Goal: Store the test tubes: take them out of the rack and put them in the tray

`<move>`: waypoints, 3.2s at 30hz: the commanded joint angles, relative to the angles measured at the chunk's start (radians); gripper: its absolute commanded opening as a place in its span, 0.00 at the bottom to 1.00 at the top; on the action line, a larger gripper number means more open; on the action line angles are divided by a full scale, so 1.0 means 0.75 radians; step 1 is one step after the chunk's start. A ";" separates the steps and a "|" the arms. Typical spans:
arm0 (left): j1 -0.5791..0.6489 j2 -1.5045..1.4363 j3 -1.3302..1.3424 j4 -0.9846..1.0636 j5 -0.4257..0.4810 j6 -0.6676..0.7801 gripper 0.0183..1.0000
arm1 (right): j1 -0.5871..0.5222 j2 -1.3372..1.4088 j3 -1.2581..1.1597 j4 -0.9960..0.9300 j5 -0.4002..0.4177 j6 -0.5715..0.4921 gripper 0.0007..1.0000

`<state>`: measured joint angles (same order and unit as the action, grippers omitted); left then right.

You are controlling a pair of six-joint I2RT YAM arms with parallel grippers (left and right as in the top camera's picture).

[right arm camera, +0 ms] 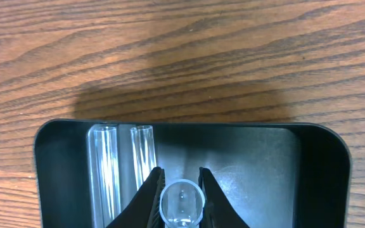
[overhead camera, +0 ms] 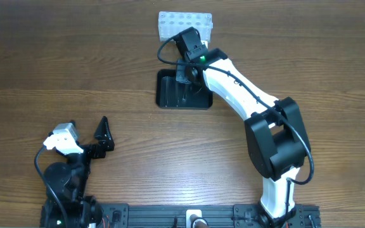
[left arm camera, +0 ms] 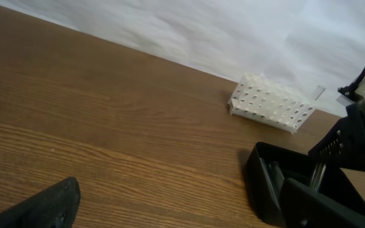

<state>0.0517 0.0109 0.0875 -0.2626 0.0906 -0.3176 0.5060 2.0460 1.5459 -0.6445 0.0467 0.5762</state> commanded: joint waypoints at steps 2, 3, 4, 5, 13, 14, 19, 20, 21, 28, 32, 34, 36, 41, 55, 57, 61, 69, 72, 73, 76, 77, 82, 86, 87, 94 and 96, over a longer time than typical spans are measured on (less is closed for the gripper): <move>-0.006 -0.009 -0.007 -0.004 0.013 -0.002 1.00 | 0.008 0.047 -0.011 0.007 -0.006 0.009 0.12; -0.006 -0.009 -0.007 -0.004 0.013 -0.002 1.00 | 0.008 0.053 -0.011 0.007 -0.006 0.009 0.12; -0.006 -0.009 -0.007 -0.004 0.013 -0.002 1.00 | 0.008 0.057 -0.011 0.008 -0.006 0.009 0.13; -0.006 -0.009 -0.007 -0.004 0.013 -0.002 1.00 | 0.008 0.065 -0.011 0.008 -0.006 0.009 0.13; -0.006 -0.009 -0.007 -0.004 0.013 -0.002 1.00 | 0.008 0.106 -0.011 0.016 -0.006 0.009 0.23; -0.006 -0.009 -0.007 -0.004 0.013 -0.002 1.00 | 0.008 0.105 -0.009 0.018 -0.006 0.009 0.25; -0.006 -0.009 -0.007 -0.004 0.013 -0.002 1.00 | 0.015 0.087 0.025 0.018 -0.007 -0.013 0.31; -0.006 -0.009 -0.007 -0.004 0.013 -0.002 1.00 | 0.018 0.070 0.031 0.019 -0.005 -0.037 0.32; -0.006 -0.009 -0.007 -0.004 0.013 -0.002 1.00 | 0.022 0.048 0.034 0.023 -0.005 -0.060 0.34; -0.006 -0.009 -0.007 -0.004 0.013 -0.002 1.00 | 0.024 -0.221 0.035 0.043 0.096 -0.189 0.52; -0.006 -0.009 -0.007 -0.004 0.013 -0.002 1.00 | -0.011 -0.365 0.035 0.094 0.300 -0.228 0.64; -0.006 -0.009 -0.007 -0.004 0.013 -0.002 1.00 | -0.044 -0.374 0.035 0.166 0.376 -0.294 0.73; -0.006 -0.009 -0.007 -0.004 0.013 -0.002 1.00 | -0.074 -0.352 0.033 0.247 0.394 -0.368 0.80; -0.006 -0.009 -0.007 -0.004 0.013 -0.002 1.00 | -0.129 -0.212 0.033 0.464 0.394 -0.496 0.80; -0.006 -0.009 -0.007 -0.004 0.013 -0.002 1.00 | -0.206 0.084 0.033 0.813 0.377 -0.547 0.75; -0.006 -0.009 -0.007 -0.004 0.013 -0.002 1.00 | -0.214 0.100 0.033 0.836 0.377 -0.546 0.73; -0.006 -0.009 -0.007 -0.004 0.013 -0.002 1.00 | -0.223 0.121 0.033 0.850 0.363 -0.547 0.70; -0.006 -0.009 -0.007 -0.004 0.013 -0.002 1.00 | -0.223 0.160 0.033 0.919 0.328 -0.551 0.65; -0.006 -0.009 -0.007 -0.004 0.013 -0.002 1.00 | -0.223 0.179 0.033 0.947 0.318 -0.552 0.65; -0.006 -0.009 -0.007 -0.004 0.013 -0.002 1.00 | -0.223 0.188 0.033 0.960 0.318 -0.552 0.64; -0.006 -0.009 -0.007 -0.004 0.013 -0.002 1.00 | -0.223 0.201 0.033 0.999 0.313 -0.552 0.64; -0.006 -0.009 -0.007 -0.004 0.013 -0.002 1.00 | -0.223 0.205 0.033 1.012 0.312 -0.552 0.63; -0.006 -0.009 -0.007 -0.004 0.013 -0.002 1.00 | -0.224 0.205 0.033 1.036 0.308 -0.552 0.60; -0.006 -0.009 -0.007 -0.004 0.013 -0.002 1.00 | -0.229 0.220 0.033 1.062 0.308 -0.555 0.58; -0.006 -0.009 -0.007 -0.004 0.013 -0.002 1.00 | -0.229 0.222 0.033 1.070 0.308 -0.557 0.58; -0.006 -0.009 -0.007 -0.004 0.013 -0.002 1.00 | -0.231 0.239 0.033 1.135 0.272 -0.580 0.56; -0.006 -0.009 -0.007 -0.004 0.013 -0.002 1.00 | -0.231 0.246 0.033 1.145 0.260 -0.581 0.57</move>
<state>0.0517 0.0109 0.0875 -0.2626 0.0906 -0.3176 0.3401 2.2009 1.5681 0.2047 0.2710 0.1528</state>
